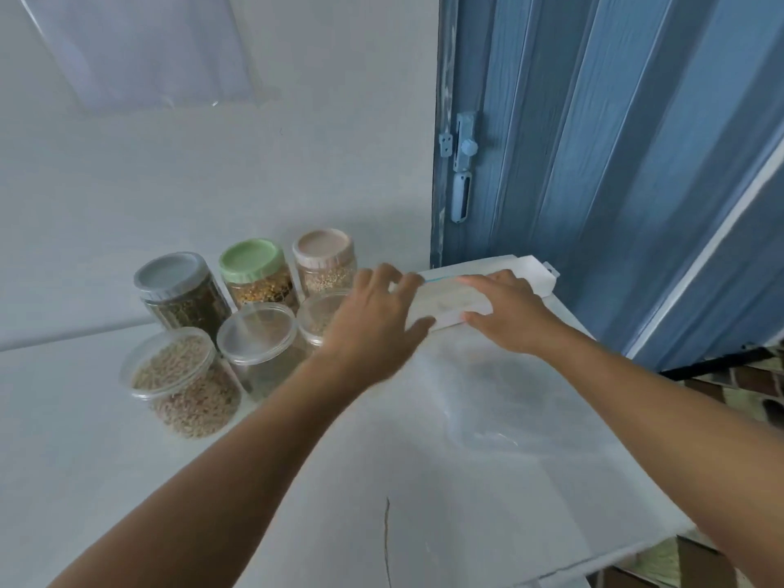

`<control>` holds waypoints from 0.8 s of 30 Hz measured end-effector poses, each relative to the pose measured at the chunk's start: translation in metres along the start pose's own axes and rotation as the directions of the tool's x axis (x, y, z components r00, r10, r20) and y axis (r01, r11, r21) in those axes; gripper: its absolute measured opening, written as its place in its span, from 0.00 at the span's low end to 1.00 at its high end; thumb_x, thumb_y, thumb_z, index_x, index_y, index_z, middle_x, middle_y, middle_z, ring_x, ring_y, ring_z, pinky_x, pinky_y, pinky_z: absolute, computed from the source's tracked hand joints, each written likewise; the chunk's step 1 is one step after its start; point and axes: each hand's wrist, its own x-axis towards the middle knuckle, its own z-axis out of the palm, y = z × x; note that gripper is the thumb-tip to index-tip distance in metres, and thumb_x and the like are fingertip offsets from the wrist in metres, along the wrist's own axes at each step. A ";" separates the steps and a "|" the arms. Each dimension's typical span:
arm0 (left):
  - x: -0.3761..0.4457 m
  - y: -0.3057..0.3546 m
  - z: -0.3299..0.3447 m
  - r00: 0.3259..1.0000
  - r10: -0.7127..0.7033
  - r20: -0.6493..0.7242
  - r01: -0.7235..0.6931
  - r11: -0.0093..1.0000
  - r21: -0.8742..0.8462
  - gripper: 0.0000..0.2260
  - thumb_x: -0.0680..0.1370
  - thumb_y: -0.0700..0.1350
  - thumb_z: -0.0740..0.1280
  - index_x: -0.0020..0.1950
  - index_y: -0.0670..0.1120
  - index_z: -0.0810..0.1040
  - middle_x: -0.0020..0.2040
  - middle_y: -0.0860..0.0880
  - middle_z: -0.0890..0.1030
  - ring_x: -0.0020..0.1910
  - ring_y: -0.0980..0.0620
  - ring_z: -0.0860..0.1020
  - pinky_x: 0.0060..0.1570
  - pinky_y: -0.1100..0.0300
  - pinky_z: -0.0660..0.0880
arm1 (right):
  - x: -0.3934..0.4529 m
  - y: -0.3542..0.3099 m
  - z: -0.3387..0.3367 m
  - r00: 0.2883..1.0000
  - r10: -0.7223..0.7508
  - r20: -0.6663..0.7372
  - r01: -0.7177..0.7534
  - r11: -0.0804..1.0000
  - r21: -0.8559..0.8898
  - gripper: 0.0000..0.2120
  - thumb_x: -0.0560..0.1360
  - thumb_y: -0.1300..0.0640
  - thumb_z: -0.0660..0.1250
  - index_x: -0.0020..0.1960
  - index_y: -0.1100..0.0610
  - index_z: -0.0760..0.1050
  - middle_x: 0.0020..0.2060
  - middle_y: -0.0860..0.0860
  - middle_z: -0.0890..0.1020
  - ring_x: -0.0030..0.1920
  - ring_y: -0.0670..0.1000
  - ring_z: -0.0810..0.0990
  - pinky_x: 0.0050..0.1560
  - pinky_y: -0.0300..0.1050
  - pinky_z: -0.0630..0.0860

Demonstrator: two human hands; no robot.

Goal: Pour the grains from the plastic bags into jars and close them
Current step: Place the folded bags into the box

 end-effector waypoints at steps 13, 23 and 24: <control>0.169 -0.009 0.063 0.913 -0.301 0.277 0.311 0.950 0.008 0.13 0.83 0.49 0.69 0.68 0.50 0.82 0.66 0.47 0.81 0.65 0.45 0.77 0.66 0.56 0.71 | 0.084 0.082 -0.030 0.913 -0.280 0.296 0.317 0.945 -0.084 0.44 0.74 0.37 0.72 0.82 0.35 0.49 0.83 0.51 0.52 0.82 0.54 0.48 0.81 0.59 0.48; 0.212 -0.033 0.106 0.825 -0.463 0.323 0.459 0.884 0.091 0.17 0.74 0.47 0.78 0.62 0.50 0.84 0.58 0.49 0.83 0.56 0.48 0.79 0.54 0.60 0.73 | 0.124 0.088 -0.016 0.842 -0.380 0.382 0.439 0.895 -0.078 0.42 0.79 0.41 0.69 0.83 0.39 0.46 0.81 0.51 0.59 0.82 0.54 0.52 0.79 0.65 0.36; 0.212 -0.035 0.108 0.818 -0.467 0.337 0.462 0.881 0.099 0.18 0.73 0.48 0.79 0.62 0.51 0.84 0.57 0.50 0.83 0.54 0.49 0.79 0.54 0.59 0.74 | 0.125 0.089 -0.013 0.850 -0.389 0.356 0.441 0.894 -0.076 0.42 0.79 0.42 0.69 0.83 0.40 0.47 0.78 0.52 0.62 0.80 0.55 0.57 0.80 0.65 0.39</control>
